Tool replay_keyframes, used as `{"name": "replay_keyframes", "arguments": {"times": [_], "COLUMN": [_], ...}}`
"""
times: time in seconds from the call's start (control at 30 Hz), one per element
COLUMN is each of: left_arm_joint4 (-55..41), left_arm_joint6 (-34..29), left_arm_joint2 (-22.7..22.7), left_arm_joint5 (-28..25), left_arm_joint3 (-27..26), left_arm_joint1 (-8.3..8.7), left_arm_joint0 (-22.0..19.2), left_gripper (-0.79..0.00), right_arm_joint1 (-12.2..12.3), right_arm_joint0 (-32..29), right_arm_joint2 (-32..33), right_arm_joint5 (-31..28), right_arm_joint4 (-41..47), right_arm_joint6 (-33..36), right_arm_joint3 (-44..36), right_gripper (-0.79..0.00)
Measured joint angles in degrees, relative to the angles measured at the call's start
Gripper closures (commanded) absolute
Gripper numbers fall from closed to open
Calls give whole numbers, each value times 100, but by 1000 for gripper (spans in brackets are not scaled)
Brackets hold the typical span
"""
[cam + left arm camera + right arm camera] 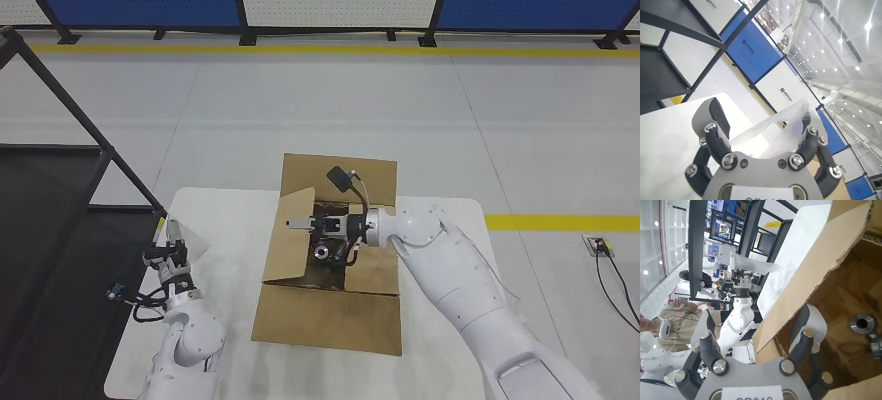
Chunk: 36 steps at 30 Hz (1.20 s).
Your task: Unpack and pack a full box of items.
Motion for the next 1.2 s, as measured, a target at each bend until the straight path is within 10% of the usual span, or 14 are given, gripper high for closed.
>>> {"name": "replay_keyframes", "arguments": {"times": [1.2], "left_arm_joint4": [-1413], "left_arm_joint6": [-570], "left_arm_joint2": [-1251], "left_arm_joint5": [-2164], "left_arm_joint3": [-1224], "left_arm_joint1": [109], "left_arm_joint0": [1346], "left_gripper": [-785], "right_arm_joint1": [-2374], "right_arm_joint0": [1081], "right_arm_joint2": [-2663], "right_arm_joint5": [1844], "right_arm_joint4": [-1454], "right_arm_joint6": [-2250], "right_arm_joint3": [1623], "right_gripper": [-785]}}
